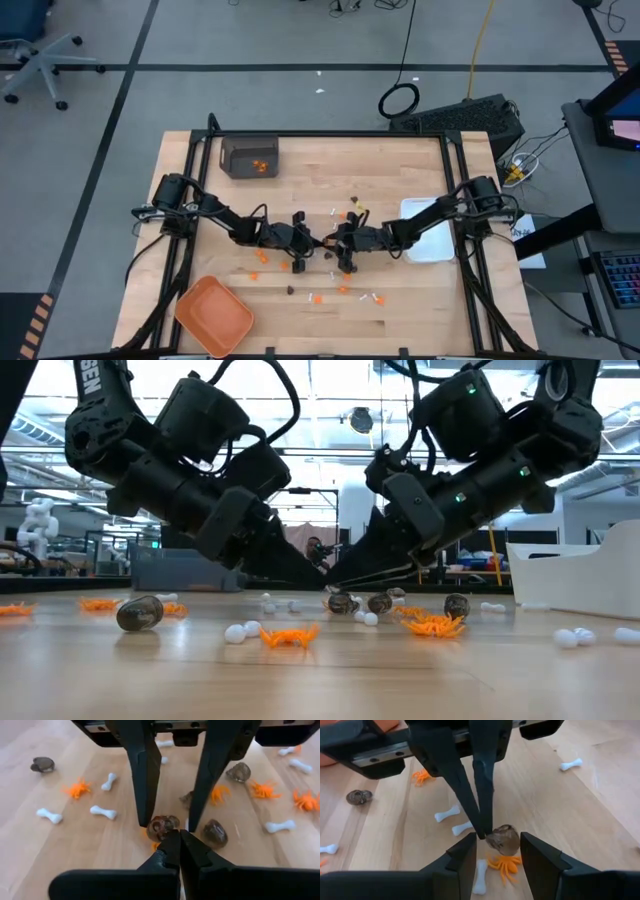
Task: Sort Halloween decoration
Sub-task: Put the black skull toy into the white bin
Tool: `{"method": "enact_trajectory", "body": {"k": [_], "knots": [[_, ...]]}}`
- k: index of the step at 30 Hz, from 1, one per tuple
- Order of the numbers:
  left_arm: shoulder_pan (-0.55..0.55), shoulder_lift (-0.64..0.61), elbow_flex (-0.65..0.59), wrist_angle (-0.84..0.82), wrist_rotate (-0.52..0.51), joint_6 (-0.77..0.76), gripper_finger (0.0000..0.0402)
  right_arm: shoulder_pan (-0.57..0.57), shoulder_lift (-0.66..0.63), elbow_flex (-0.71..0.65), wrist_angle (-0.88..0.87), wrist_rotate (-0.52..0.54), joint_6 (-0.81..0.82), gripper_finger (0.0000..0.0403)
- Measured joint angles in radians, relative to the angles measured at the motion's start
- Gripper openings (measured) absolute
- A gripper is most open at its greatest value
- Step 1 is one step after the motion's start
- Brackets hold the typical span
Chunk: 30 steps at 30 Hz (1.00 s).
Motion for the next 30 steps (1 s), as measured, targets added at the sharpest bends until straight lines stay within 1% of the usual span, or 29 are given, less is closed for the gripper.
{"method": "enact_trajectory", "body": {"k": [6,12,15,17,23,25,27,30], "knots": [[0.0,0.0,0.0,-0.003,0.003,0.0,0.0,-0.004,0.001,0.0,0.003,-0.007,-0.035,0.0132],[0.0,0.0,0.0,-0.006,0.008,0.0,0.0,-0.004,0.001,0.0,-0.011,-0.006,-0.046,0.01],[0.0,0.0,0.0,-0.006,0.009,-0.002,0.0,-0.004,0.001,0.0,-0.011,-0.006,-0.067,0.0097],[0.0,0.0,0.0,-0.008,0.009,-0.004,0.0,-0.004,0.001,0.0,-0.016,-0.006,-0.086,0.0109],[0.002,0.0,0.0,-0.044,0.009,-0.011,0.0,-0.003,0.001,0.0,-0.022,-0.006,-0.144,0.0174],[0.002,0.0,0.0,-0.054,0.009,-0.011,0.0,-0.003,0.001,0.0,-0.022,-0.011,-0.179,0.019],[0.002,0.001,0.0,-0.054,0.009,-0.011,0.0,-0.004,0.001,0.0,-0.022,-0.021,-0.202,0.0196],[0.002,0.001,0.0,-0.054,0.009,-0.011,0.0,-0.012,0.001,0.0,-0.022,-0.029,-0.221,0.0195]]}}
